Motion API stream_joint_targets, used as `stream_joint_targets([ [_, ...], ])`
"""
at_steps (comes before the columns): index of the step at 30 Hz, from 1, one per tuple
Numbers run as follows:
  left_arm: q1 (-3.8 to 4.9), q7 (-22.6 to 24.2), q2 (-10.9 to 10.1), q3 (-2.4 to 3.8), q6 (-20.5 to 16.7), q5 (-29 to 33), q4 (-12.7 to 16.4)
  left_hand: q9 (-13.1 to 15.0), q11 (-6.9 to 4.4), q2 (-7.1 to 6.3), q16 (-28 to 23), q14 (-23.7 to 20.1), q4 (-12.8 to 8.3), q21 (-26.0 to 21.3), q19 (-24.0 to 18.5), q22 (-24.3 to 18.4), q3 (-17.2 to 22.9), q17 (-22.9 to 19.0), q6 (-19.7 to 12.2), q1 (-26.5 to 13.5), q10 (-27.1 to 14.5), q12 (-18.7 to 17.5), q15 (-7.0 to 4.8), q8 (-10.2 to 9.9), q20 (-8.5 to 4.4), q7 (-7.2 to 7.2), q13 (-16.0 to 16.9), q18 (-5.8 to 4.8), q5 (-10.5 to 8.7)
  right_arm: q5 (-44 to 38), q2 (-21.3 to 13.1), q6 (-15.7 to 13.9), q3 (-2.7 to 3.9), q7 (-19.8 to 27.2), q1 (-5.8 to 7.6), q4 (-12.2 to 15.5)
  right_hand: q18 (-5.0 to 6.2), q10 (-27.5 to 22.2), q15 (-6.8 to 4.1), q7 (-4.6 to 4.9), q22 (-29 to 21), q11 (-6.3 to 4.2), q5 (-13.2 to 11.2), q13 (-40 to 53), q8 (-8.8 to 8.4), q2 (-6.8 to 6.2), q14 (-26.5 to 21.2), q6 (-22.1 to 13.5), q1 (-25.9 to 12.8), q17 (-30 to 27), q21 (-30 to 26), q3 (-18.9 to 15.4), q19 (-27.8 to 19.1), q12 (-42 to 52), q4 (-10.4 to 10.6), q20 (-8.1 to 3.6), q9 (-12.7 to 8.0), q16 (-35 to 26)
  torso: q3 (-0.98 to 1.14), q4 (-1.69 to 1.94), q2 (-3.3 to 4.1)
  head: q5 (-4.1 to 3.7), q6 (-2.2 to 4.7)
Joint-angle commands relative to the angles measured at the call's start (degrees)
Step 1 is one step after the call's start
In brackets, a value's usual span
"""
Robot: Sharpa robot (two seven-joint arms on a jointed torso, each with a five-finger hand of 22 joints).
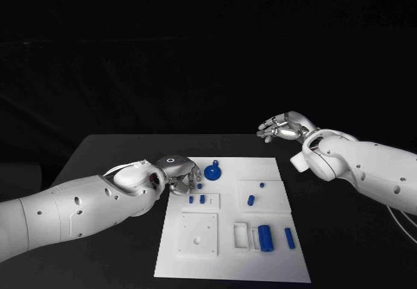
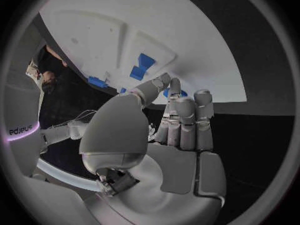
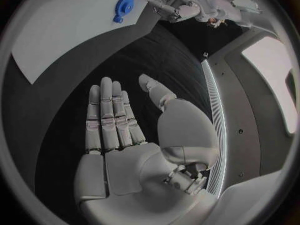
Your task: Assemble the parts on the task board
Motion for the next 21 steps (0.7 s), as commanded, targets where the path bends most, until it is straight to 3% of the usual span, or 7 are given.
stream_joint_targets([
  [1, 0.01, -0.14, -0.1, 0.61, -1.45, 0.93, -0.01, -0.1, 0.17, -0.36, -0.22, 0.0, 0.06, -0.31, 0.28, 0.46, 0.15, -0.07, -0.48, 0.24, 0.08, -0.32, -0.01, -0.26, -1.84, 0.08, 0.1, 1.52, -0.34, -5.12, -0.2, 1.65, 0.01, -0.24, -0.04, 0.2, 0.37, -0.11, -0.29, 0.07, 0.12, 0.22, -0.32, -0.1, 0.41, 0.15, 0.92, 0.14, 0.65, 0.3, -0.05, -0.02, 0.82, -0.31, -0.02, -0.19, -0.11, 0.23, 0.01, -0.02, 0.01, -0.08, 0.1],
  [4, 0.02, -0.02, -0.5, 1.38, -2.31, 2.79, -0.19, -0.09, 0.13, -0.12, -0.22, 0.08, 0.13, -0.31, 0.39, 0.44, 0.32, -0.08, -0.44, 0.51, 0.22, -0.29, -0.05, -0.17, -1.86, 0.28, 0.18, 1.54, -0.24, -8.93, -0.48, 2.25, 0.01, -0.55, -0.12, 0.53, 0.37, 0.11, -1.24, 0.01, 0.22, 0.16, -0.31, -0.15, 0.6, 0.14, 3.07, 0.26, 1.57, 1.21, 0.61, 0.46, 3.05, -0.51, -0.06, -1.0, -0.21, 1.32, 0.02, -0.06, 0.01, -0.31, 0.24],
  [7, 0.04, 0.47, -1.18, 3.0, -2.84, 7.56, -0.37, 0.14, 0.22, 0.11, -0.56, -0.11, 0.15, -0.39, 0.37, 0.43, 0.71, -0.24, 0.68, 1.07, 0.1, -0.46, 0.03, 0.61, -1.84, 1.1, 0.26, 1.54, 0.04, -14.58, -1.22, 2.92, -0.01, -1.01, -0.31, 1.57, 0.37, 0.48, -3.09, -0.23, 0.49, -0.21, -0.7, -0.15, 0.92, -0.07, 7.29, 0.56, 3.24, 3.26, 2.51, 1.45, 7.8, -0.65, -0.09, -2.78, -0.26, 3.85, 0.06, -0.03, -0.03, -1.03, 0.42],
  [11, 0.14, 1.25, -2.53, 4.68, -2.95, 18.22, -0.04, 0.33, 0.57, 0.06, -1.47, -0.75, 0.39, -0.84, -0.16, 0.3, 1.03, -0.66, 1.71, 1.06, -0.43, -0.87, 0.37, 1.39, -1.55, 1.58, 0.27, 1.37, 0.13, -22.58, -3.19, 3.84, -0.21, -2.14, -0.44, 4.06, 0.37, 1.32, -4.11, -0.55, 1.08, -0.88, -0.32, 0.02, 1.41, -0.65, 10.25, 1.16, 4.91, 5.72, 4.53, 2.67, 11.89, -0.56, -0.16, -4.63, -0.21, 5.92, 0.13, 0.0, -0.07, -1.66, 0.54],
  [14, 0.65, 2.27, -3.48, 5.09, -3.0, 28.67, 0.1, 0.38, 0.79, -0.08, -2.56, -1.48, 0.47, -1.38, -0.78, 0.12, 1.14, -1.16, 1.86, 0.91, -1.0, -1.23, 0.6, 1.6, -1.3, 1.63, 0.2, 1.24, 0.19, -27.08, -4.61, 4.27, -0.51, -2.85, -0.62, 5.97, 0.37, 1.5, -4.24, -0.6, 1.21, -0.99, -0.18, 0.07, 1.5, -0.77, 10.65, 1.27, 5.09, 6.24, 4.83, 2.84, 12.39, -0.54, -0.14, -4.86, -0.21, 6.29, 0.14, 0.03, -0.06, -1.98, 0.58],
  [17, 1.38, 4.55, -4.17, 5.09, -2.22, 42.1, -0.15, 0.39, 0.97, -0.35, -3.45, -1.88, 0.83, -1.79, -1.17, -0.02, 0.68, -1.56, 1.77, 0.05, -1.34, -1.46, 0.78, 1.72, -1.09, 1.71, 0.21, 1.1, -0.05, -32.42, -6.21, 5.13, -1.03, -3.61, -0.78, 8.23, 0.37, 2.13, -4.74, -0.81, 1.92, -1.4, -0.79, 0.27, 1.8, -1.33, 12.0, 1.76, 5.81, 7.74, 6.13, 3.17, 14.29, -0.39, -0.1, -5.73, -0.16, 7.89, 0.2, -0.05, -0.08, -2.36, 0.54],
  [21, 1.48, 8.93, -4.81, 5.07, -0.15, 54.78, -0.09, 0.43, 1.26, -0.49, -7.61, -4.31, 1.57, -4.13, -3.57, -0.95, -0.18, -3.43, 1.39, -2.07, -1.57, -1.66, 1.16, 1.92, -0.45, 1.84, 0.37, 0.46, -0.57, -38.87, -7.27, 6.13, -1.52, -4.48, -0.98, 10.66, 0.37, 2.77, -5.05, -1.21, 2.57, -1.71, -1.81, 0.47, 2.21, -2.02, 12.37, 2.43, 6.0, 9.26, 6.92, 3.57, 15.23, -0.35, -0.08, -6.26, -0.1, 9.15, 0.28, -0.12, -0.08, -2.8, 0.57],
])
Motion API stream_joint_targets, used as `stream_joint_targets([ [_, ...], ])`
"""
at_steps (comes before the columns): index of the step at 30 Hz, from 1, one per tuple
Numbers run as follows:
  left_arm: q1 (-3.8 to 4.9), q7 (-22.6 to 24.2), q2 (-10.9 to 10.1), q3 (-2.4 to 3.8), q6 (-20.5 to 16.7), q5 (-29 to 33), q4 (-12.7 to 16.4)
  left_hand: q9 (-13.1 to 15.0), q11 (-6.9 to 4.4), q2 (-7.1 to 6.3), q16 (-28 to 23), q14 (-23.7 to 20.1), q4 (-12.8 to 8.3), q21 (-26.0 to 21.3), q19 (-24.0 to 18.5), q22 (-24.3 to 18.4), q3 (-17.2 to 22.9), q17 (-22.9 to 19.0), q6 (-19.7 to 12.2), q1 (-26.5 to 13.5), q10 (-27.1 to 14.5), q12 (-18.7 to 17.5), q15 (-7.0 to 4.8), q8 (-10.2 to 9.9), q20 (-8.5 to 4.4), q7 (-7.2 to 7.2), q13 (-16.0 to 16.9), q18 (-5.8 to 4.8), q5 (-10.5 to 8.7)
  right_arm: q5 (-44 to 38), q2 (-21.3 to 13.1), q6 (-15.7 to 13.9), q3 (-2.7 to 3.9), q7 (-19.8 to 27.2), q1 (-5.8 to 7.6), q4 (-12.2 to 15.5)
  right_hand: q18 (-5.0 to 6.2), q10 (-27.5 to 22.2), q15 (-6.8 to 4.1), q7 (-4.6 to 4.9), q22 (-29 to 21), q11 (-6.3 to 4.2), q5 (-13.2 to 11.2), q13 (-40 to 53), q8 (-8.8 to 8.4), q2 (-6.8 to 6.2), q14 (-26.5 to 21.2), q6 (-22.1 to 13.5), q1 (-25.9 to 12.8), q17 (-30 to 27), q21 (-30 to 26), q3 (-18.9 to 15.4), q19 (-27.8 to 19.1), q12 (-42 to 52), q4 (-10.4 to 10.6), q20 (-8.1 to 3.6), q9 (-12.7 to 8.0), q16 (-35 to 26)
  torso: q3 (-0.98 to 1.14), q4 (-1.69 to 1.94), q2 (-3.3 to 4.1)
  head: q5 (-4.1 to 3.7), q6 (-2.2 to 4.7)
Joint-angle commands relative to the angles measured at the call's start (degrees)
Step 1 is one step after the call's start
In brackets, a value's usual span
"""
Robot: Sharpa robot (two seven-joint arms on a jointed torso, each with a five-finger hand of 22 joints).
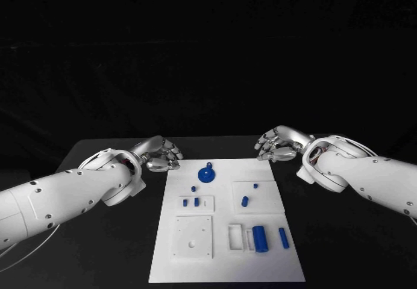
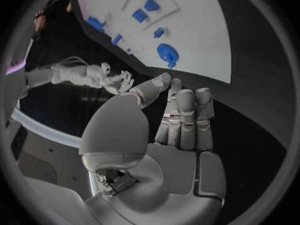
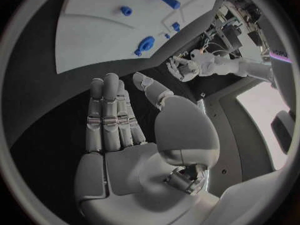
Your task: Assemble the parts on the task board
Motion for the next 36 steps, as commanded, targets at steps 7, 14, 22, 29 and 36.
stream_joint_targets([
  [7, -0.06, 10.86, -1.0, -0.05, 4.47, 30.44, 1.44, 0.25, 1.41, 1.14, -9.21, -3.53, -0.24, -5.12, -4.22, -2.35, -2.43, -3.92, -0.99, -3.14, -2.3, -1.53, 1.34, 0.72, 0.16, 0.5, -0.05, -0.82, -0.36, -20.8, -0.85, 3.79, -1.51, -3.53, -0.69, 4.08, 0.75, 1.06, -0.23, -0.6, 0.98, -0.26, -1.49, 0.29, 0.92, -0.94, 0.54, 1.79, 0.58, 1.68, 0.96, 0.93, 1.17, -0.05, 0.03, -0.35, 0.25, 1.44, -0.01, -0.07, 0.05, -1.0, -0.02],
  [14, -0.09, 12.52, -1.28, -0.07, 5.7, 34.44, 1.86, 0.65, 3.18, 2.09, -21.98, -5.85, -1.5, -10.99, -8.16, -5.05, -3.5, -8.37, -1.66, -4.46, -4.39, -2.98, 3.57, 1.51, 2.2, 0.62, -1.15, -2.25, -0.58, -29.61, -0.14, 4.38, -2.41, -6.32, -2.18, 5.43, 0.75, 0.81, 0.03, -0.75, 1.61, 0.06, -5.69, -0.08, 0.98, -2.92, 0.62, 2.32, 0.66, 2.61, 1.3, 4.56, 1.68, -1.46, 0.55, -0.45, -0.05, 2.08, -0.13, 0.06, 0.08, -1.44, -0.25],
  [22, -0.1, 12.66, -1.47, -0.08, 5.74, 34.55, 1.88, 0.7, 3.28, 2.41, -23.93, -4.94, -1.76, -11.57, -7.98, -5.17, -3.72, -8.4, -1.9, -4.49, -4.4, -3.0, 3.59, 1.7, 2.26, 0.65, -1.45, -2.3, -0.47, -33.16, 0.24, 4.19, -2.71, -7.94, -3.18, 6.13, 0.75, 1.66, -0.14, -0.92, 2.67, -0.12, -8.32, -0.14, 1.18, -4.33, 1.14, 2.89, 0.07, 3.4, 2.14, 8.04, 2.4, -2.17, 1.27, -0.86, -0.26, 3.08, -0.26, 0.09, 0.08, -1.49, -0.57],
  [29, -0.12, 12.62, -1.6, -0.09, 5.78, 34.69, 1.87, 0.68, 3.3, 2.49, -24.36, -4.53, -1.77, -11.69, -7.79, -5.18, -3.81, -8.26, -2.03, -4.57, -4.5, -3.04, 3.58, 1.72, 2.25, 0.7, -1.57, -2.29, -0.44, -34.51, 0.41, 4.62, -2.75, -8.75, -3.44, 6.7, 0.75, 2.11, -0.17, -1.31, 3.28, -0.16, -11.1, -0.18, 1.65, -5.21, 1.0, 3.79, 0.07, 3.62, 2.3, 11.5, 2.43, -2.8, 2.88, -0.93, -0.21, 3.4, -0.29, 0.09, 0.04, -1.41, -0.59],
  [36, -0.13, 12.49, -1.72, -0.1, 5.82, 34.69, 1.87, 0.65, 3.32, 2.53, -24.64, -4.26, -1.76, -11.79, -7.65, -5.18, -3.88, -8.12, -2.23, -4.63, -4.59, -3.06, 3.58, 1.68, 2.23, 0.75, -1.67, -2.27, -0.43, -35.29, 0.38, 5.36, -2.84, -9.12, -3.59, 6.76, 0.75, 3.71, -0.85, -2.07, 4.65, -0.78, -11.69, 0.34, 2.63, -5.24, 1.52, 5.5, 0.29, 4.7, 3.58, 14.24, 3.43, -2.52, 4.5, -1.49, 0.32, 5.17, -0.27, 0.04, 0.08, -1.37, -0.7],
])
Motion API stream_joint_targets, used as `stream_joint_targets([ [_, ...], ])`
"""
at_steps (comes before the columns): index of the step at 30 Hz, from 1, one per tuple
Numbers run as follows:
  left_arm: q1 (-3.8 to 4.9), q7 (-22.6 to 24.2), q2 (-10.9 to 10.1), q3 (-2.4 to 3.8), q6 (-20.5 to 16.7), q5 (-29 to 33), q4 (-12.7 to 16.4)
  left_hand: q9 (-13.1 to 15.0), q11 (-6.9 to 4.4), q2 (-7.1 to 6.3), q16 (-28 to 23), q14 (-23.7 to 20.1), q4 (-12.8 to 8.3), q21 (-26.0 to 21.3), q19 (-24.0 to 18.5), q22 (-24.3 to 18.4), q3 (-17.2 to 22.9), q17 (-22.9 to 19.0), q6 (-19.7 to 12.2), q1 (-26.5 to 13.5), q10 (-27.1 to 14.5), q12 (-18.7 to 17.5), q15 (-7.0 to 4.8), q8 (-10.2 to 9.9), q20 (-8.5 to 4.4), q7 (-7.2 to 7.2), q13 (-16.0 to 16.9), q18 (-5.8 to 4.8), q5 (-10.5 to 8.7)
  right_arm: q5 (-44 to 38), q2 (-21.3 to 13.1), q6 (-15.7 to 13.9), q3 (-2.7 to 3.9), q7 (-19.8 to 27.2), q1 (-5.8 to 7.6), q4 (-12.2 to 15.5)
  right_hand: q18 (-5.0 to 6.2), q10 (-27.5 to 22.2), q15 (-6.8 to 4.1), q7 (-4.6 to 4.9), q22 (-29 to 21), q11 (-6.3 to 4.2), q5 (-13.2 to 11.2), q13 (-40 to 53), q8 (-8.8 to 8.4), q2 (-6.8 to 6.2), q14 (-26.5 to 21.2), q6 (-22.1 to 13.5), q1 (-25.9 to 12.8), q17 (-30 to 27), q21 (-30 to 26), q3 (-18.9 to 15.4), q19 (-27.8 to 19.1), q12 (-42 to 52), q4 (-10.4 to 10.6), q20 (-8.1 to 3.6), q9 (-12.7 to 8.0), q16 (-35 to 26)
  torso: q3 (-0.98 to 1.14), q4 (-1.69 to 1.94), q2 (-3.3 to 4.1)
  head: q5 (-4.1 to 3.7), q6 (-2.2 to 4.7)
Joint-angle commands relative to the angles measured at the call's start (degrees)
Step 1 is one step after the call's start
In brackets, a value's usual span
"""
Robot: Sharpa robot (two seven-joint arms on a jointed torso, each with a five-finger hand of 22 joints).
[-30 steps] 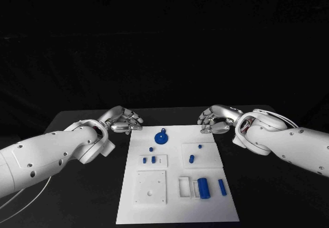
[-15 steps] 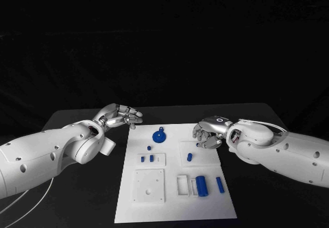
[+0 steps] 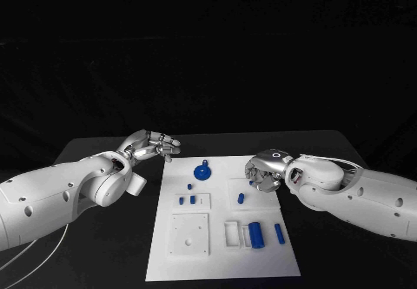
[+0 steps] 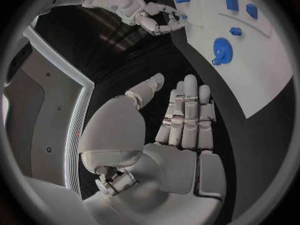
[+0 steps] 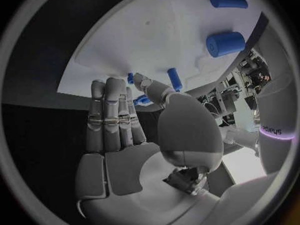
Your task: Assemble the parts on the task board
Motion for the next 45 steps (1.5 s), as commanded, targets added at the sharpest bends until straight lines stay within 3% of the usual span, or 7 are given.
stream_joint_targets([
  [1, 0.02, 0.9, 0.0, 0.04, 0.88, 0.83, 0.15, 0.04, 0.19, 0.29, -0.35, 0.48, 0.02, -0.31, 0.3, -0.07, -0.28, 0.11, -0.43, -0.24, -0.38, -0.39, 0.03, 0.31, -0.25, 0.15, -0.1, -0.26, -0.02, -2.59, 0.0, 1.46, -0.04, -1.09, -0.12, 0.12, 0.89, 0.75, -0.43, -0.18, 0.73, -0.18, -0.34, 0.35, 0.5, -0.38, -0.01, 0.62, 0.04, 0.55, 0.72, 1.12, 0.61, 0.12, 0.41, -0.25, 0.24, 0.96, 0.03, -0.05, 0.0, 0.03, -0.02],
  [11, 0.02, 0.71, -0.07, 0.04, 0.65, 0.83, 0.16, -0.02, 0.2, 0.4, -0.6, 0.83, 0.07, -0.39, 0.5, -0.05, -0.34, 0.35, -0.68, -0.32, -0.46, -0.39, 0.01, 0.25, -0.28, 0.21, -0.2, -0.23, -0.02, -4.39, 0.4, 1.94, -0.13, -1.87, -0.96, 0.6, 0.89, 1.83, -1.01, -1.02, 2.53, -0.8, -0.48, 2.14, 1.76, -0.39, -0.77, 2.22, -0.1, 2.6, 2.96, 4.15, 1.35, 0.72, 1.9, -1.1, 1.51, 4.37, 0.13, -0.1, 0.02, 0.0, -0.24],
  [26, 0.02, 0.25, -0.11, 0.04, 0.97, 0.83, 0.09, -0.11, 0.21, 0.41, -0.88, 1.25, 0.14, -0.47, 0.8, 0.01, -0.45, 0.71, -1.06, -0.41, -0.66, -0.43, -0.02, 0.15, -0.32, 0.36, -0.36, -0.17, -0.01, -6.18, 1.75, 2.31, -0.15, -3.18, -1.76, -0.03, 0.89, 1.4, -0.93, -0.9, 2.51, -0.7, -0.47, 2.65, 1.66, -1.34, -1.22, 1.81, -0.6, 2.7, 3.73, 4.15, 1.36, 0.53, 2.08, -1.29, 1.78, 4.88, 0.06, -0.06, 0.01, -0.18, -0.4],
  [37, 0.02, 0.11, -0.16, 0.04, 0.82, 0.83, 0.12, -0.16, 0.24, 0.46, -1.06, 1.43, 0.13, -0.54, 0.94, 0.04, -0.42, 0.94, -1.27, -0.34, -0.85, -0.46, -0.01, 0.11, -0.34, 0.42, -0.48, -0.13, 0.14, -9.2, 2.36, 3.5, -0.37, -5.14, -2.0, -0.03, 0.89, 3.1, -1.68, -1.72, 2.61, -1.47, 0.1, 4.4, 2.48, -0.53, -0.57, 3.94, 0.54, 3.2, 6.27, 7.25, 2.16, 1.44, 2.11, -1.96, 2.59, 7.49, 0.05, -0.05, 0.0, -0.2, -0.55],
  [45, 0.02, 0.03, -0.21, 0.04, 0.7, 0.83, 0.11, -0.17, 0.24, 0.5, -1.14, 1.55, 0.13, -0.57, 1.04, 0.06, -0.4, 1.08, -1.32, -0.3, -0.9, -0.45, -0.02, 0.13, -0.34, 0.43, -0.52, -0.1, 0.3, -10.2, 2.57, 3.24, -0.38, -5.74, -2.05, 0.0, 0.89, 3.91, -2.03, -2.1, 2.55, -1.87, 0.4, 5.49, 2.7, -0.63, -0.61, 4.89, 0.39, 3.34, 7.76, 8.72, 2.38, 1.81, 1.6, -2.33, 3.06, 8.9, 0.07, -0.04, 0.0, -0.17, -0.59],
])
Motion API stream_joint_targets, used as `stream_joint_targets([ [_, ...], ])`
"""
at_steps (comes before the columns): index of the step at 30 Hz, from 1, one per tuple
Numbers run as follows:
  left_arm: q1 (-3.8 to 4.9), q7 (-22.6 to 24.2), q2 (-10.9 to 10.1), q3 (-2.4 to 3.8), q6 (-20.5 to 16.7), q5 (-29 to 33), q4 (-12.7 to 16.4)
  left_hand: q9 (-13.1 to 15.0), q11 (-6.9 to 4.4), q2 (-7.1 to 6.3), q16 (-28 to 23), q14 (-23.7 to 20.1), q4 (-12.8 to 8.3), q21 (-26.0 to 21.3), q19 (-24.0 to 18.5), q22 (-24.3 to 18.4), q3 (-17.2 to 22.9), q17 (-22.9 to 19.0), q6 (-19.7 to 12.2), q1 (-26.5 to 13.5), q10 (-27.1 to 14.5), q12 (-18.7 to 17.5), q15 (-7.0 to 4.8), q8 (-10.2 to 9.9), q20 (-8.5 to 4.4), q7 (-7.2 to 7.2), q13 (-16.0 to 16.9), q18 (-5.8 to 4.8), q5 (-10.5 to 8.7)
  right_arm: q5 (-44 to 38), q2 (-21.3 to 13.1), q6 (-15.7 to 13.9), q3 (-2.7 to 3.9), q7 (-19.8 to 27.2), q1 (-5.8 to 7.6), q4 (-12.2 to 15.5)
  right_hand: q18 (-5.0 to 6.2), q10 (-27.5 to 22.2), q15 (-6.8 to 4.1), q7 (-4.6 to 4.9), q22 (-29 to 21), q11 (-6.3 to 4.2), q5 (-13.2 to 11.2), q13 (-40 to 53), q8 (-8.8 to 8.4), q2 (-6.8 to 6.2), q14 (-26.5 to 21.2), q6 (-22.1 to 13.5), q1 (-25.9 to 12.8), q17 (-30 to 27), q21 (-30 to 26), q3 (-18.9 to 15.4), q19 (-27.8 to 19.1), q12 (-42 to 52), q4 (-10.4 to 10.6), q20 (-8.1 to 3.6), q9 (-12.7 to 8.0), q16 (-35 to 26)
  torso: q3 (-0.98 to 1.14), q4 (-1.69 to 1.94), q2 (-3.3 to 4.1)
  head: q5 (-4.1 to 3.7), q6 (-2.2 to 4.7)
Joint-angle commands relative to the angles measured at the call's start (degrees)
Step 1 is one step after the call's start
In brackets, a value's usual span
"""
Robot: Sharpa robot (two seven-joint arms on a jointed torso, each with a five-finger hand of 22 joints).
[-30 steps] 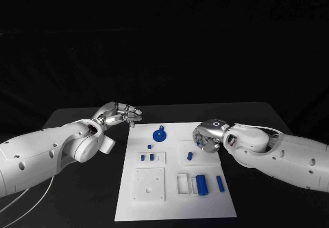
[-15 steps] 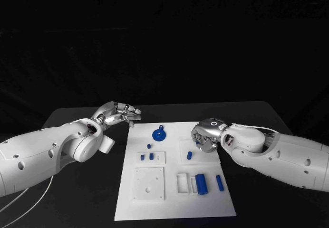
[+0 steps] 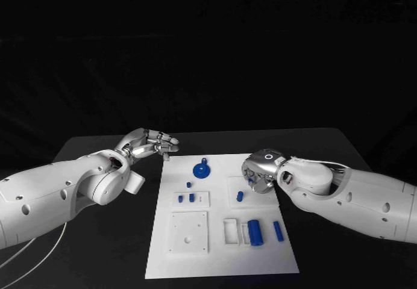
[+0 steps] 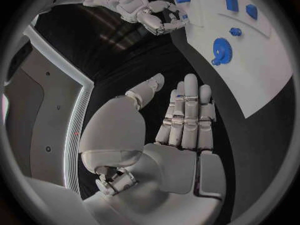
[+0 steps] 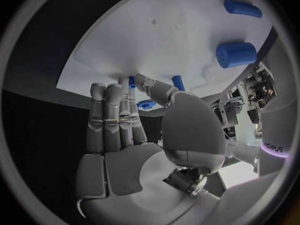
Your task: Assemble the parts on the task board
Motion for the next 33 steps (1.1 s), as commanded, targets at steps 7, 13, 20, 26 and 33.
stream_joint_targets([
  [7, 0.03, 0.31, 0.0, 0.04, 0.4, 0.43, 0.15, -0.1, -0.08, 0.31, -0.3, 0.42, -0.02, -0.36, 0.46, 0.07, -0.24, 0.17, -0.52, -0.08, -0.42, -0.22, -0.02, 0.14, -0.15, 0.04, -0.1, 1.03, 0.41, -3.21, 0.54, 1.51, -0.5, -1.03, -0.69, -0.06, 0.87, 0.58, -0.55, -0.06, 1.37, -0.04, -0.02, 0.56, 0.49, 0.12, -0.06, 0.77, 0.88, 0.06, 0.75, 0.87, 0.42, 0.46, -0.27, -0.63, 0.38, 0.78, 0.04, -0.02, 0.0, -0.05, -0.07],
  [13, 0.03, 0.27, 0.02, 0.04, 0.38, 0.43, 0.12, -0.11, -0.08, 0.33, -0.34, 0.56, 0.01, -0.36, 0.57, 0.09, -0.27, 0.3, -0.57, -0.11, -0.46, -0.22, -0.03, 0.15, -0.16, 0.05, -0.14, 1.05, 0.49, -3.41, 0.74, 0.68, -0.48, -1.12, -0.69, 0.03, 0.87, 0.67, -0.62, -0.15, 1.33, -0.11, -0.28, 0.94, 0.56, -0.18, -0.03, 0.91, 1.13, -0.01, 1.1, 1.35, 0.56, 0.5, -0.27, -0.77, 0.7, 1.11, 0.07, -0.03, 0.02, -0.02, -0.04],
  [20, 0.03, 0.26, 0.02, 0.04, 0.26, 0.44, -0.11, -0.13, -0.07, 0.3, -0.39, 0.64, 0.03, -0.37, 0.66, 0.12, -0.3, 0.42, -0.63, -0.14, -0.51, -0.22, -0.03, 0.15, -0.17, 0.07, -0.18, 1.07, 0.53, -3.43, 0.52, 0.12, -0.47, -1.17, -0.68, 0.59, 0.87, 0.75, -0.67, -0.19, 1.39, -0.16, -0.34, 1.3, 0.59, -0.41, -0.04, 0.98, 1.22, -0.1, 1.67, 1.56, 0.88, 0.53, -0.13, -0.95, 1.0, 1.37, 0.05, -0.04, -0.01, 0.06, 0.04],
  [26, 0.02, 0.24, 0.05, 0.04, 0.16, 0.54, -0.4, -0.16, -0.06, 0.28, -0.46, 0.69, 0.04, -0.39, 0.72, 0.14, -0.33, 0.51, -0.72, -0.18, -0.57, -0.22, -0.03, 0.12, -0.17, 0.1, -0.21, 1.09, 0.55, -3.43, 0.09, -0.15, -0.36, -1.18, -0.67, 1.37, 0.87, 0.78, -0.69, -0.21, 1.39, -0.18, -0.36, 1.44, 0.61, -0.53, -0.04, 1.0, 1.23, -0.14, 1.85, 1.64, 0.91, 0.54, -0.05, -1.01, 1.12, 1.46, 0.05, -0.06, -0.02, 0.08, 0.08],
  [33, 0.02, 0.28, 0.13, 0.04, 0.07, 0.6, -0.87, -0.18, -0.06, 0.29, -0.52, 0.72, 0.06, -0.41, 0.77, 0.15, -0.34, 0.6, -0.8, -0.19, -0.61, -0.22, -0.03, 0.1, -0.17, 0.13, -0.24, 1.1, 0.57, -3.41, -0.51, -0.55, 0.32, -1.17, -0.65, 2.31, 0.87, 0.81, -0.71, -0.23, 1.37, -0.21, -0.4, 1.59, 0.63, -0.66, -0.04, 1.04, 1.25, -0.17, 2.01, 1.76, 0.91, 0.55, 0.08, -1.06, 1.26, 1.57, 0.04, -0.02, -0.01, 0.12, 0.11],
])
